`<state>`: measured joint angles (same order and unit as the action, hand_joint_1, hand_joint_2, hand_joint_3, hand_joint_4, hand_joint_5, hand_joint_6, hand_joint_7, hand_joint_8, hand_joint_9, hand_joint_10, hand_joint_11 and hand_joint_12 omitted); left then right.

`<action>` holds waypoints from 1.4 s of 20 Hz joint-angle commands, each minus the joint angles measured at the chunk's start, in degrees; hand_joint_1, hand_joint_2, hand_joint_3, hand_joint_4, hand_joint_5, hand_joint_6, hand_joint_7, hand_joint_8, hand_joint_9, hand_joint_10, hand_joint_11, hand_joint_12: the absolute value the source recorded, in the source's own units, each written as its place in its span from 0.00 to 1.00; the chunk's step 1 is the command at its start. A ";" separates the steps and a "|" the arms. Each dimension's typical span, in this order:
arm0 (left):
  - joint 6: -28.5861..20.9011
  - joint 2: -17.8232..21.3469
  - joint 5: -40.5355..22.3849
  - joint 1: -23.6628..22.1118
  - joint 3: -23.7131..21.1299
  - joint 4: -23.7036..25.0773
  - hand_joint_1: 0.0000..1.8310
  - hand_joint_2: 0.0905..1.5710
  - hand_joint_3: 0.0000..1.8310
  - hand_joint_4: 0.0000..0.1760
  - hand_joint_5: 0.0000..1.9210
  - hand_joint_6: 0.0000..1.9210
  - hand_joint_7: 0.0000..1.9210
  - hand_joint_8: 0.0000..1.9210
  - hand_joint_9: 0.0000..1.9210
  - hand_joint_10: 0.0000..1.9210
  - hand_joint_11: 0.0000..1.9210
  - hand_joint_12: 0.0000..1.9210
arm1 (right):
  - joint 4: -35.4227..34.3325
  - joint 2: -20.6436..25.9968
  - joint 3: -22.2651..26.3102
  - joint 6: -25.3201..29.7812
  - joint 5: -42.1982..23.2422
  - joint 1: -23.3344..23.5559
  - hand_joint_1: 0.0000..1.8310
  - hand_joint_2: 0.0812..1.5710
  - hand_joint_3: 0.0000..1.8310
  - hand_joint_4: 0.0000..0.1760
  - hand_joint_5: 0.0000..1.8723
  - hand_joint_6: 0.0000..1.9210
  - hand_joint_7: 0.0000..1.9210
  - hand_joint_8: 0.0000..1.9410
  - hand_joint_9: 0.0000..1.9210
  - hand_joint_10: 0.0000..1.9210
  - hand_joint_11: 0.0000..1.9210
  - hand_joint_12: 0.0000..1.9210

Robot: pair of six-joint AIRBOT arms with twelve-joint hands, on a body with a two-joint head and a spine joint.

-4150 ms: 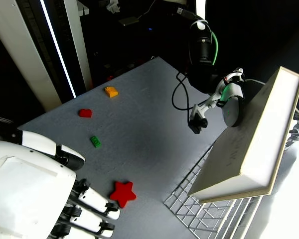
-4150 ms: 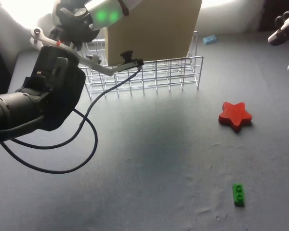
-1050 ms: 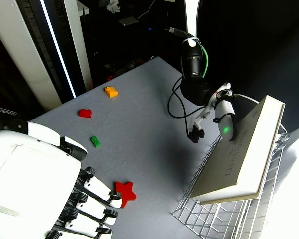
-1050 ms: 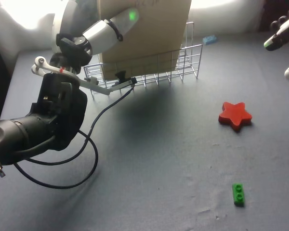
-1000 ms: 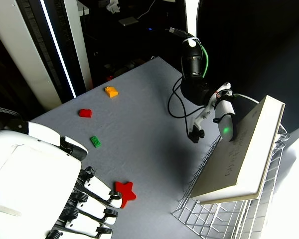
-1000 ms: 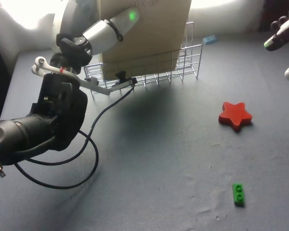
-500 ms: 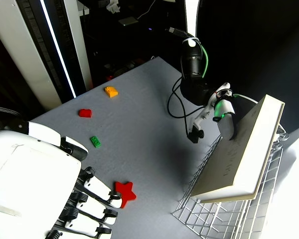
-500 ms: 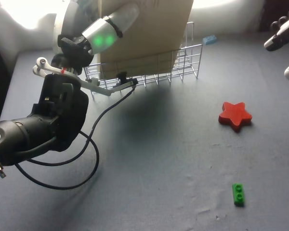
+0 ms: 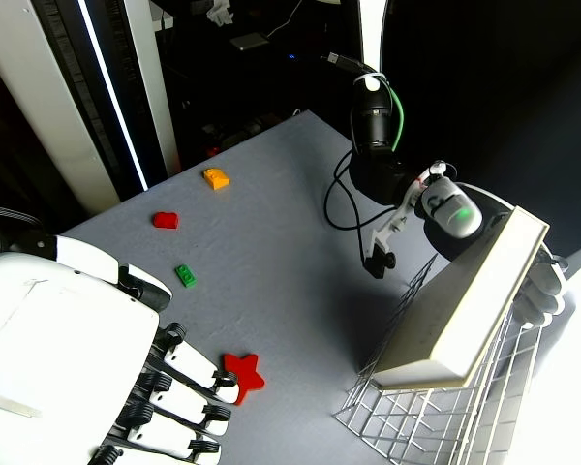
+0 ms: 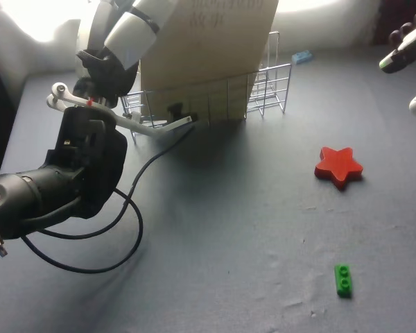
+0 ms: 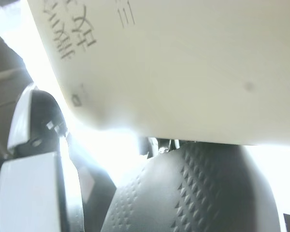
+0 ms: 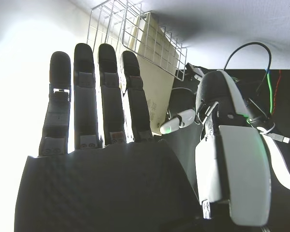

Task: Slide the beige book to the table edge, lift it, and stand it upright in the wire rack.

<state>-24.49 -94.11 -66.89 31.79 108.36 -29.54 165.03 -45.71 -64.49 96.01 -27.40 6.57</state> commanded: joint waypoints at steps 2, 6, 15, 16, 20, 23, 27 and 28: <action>-0.69 1.17 -6.31 0.29 0.00 0.90 0.35 0.59 0.00 0.00 0.20 0.00 0.19 0.00 0.15 0.00 0.00 0.37 | 0.12 0.48 0.11 0.27 4.84 0.49 0.18 0.72 0.00 0.00 0.23 0.00 0.24 0.00 0.22 0.00 0.00 0.57; -0.70 2.98 -4.80 1.60 -1.09 1.24 0.33 0.58 0.00 0.20 0.13 0.00 0.11 0.00 0.09 0.00 0.00 0.25 | 0.12 0.48 0.12 0.24 4.70 0.51 0.19 0.71 0.00 0.00 0.24 0.00 0.24 0.00 0.23 0.00 0.01 0.57; 1.09 11.42 -2.37 4.56 -6.51 3.20 0.35 0.56 0.00 0.23 0.12 0.00 0.11 0.00 0.08 0.00 0.00 0.27 | 0.02 0.56 0.43 0.26 4.46 0.52 0.17 0.72 0.00 0.00 0.24 0.00 0.24 0.00 0.23 0.00 0.01 0.56; 1.53 12.58 -1.87 4.92 -7.04 3.20 0.33 0.57 0.00 0.23 0.11 0.00 0.10 0.00 0.08 0.00 0.00 0.25 | 0.00 0.59 0.47 0.26 4.46 0.52 0.17 0.72 0.00 0.00 0.23 0.00 0.24 0.00 0.23 0.00 0.01 0.56; 2.37 17.68 4.39 6.28 -8.68 3.18 0.34 0.59 0.00 0.17 0.12 0.00 0.10 0.00 0.08 0.00 0.00 0.26 | -0.09 0.60 0.52 0.10 4.73 0.87 0.17 0.72 0.00 0.00 0.23 0.00 0.23 0.00 0.23 0.00 0.01 0.57; 5.54 22.33 10.28 6.77 -10.98 3.23 0.34 0.59 0.00 0.19 0.13 0.00 0.10 0.00 0.08 0.00 0.00 0.29 | -0.12 0.59 0.52 1.09 4.66 0.94 0.18 0.71 0.00 0.00 0.24 0.00 0.25 0.00 0.24 0.01 0.02 0.58; 9.59 29.80 17.83 7.36 -14.88 10.72 0.31 0.59 0.00 0.22 0.12 0.00 0.11 0.00 0.09 0.00 0.00 0.30 | -0.12 0.55 0.55 2.61 0.85 1.91 0.18 0.72 0.00 0.00 0.24 0.00 0.25 0.00 0.24 0.00 0.01 0.58; 10.78 31.69 17.50 8.04 -16.08 12.81 0.32 0.59 0.00 0.19 0.13 0.00 0.11 0.00 0.09 0.00 0.00 0.31 | -0.10 0.47 0.54 2.50 -0.74 2.98 0.18 0.72 0.00 0.00 0.24 0.00 0.25 0.00 0.24 0.01 0.02 0.58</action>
<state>-13.23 -62.19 -43.18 40.45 91.29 -14.50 165.01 -45.50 -63.94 98.21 -32.45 8.99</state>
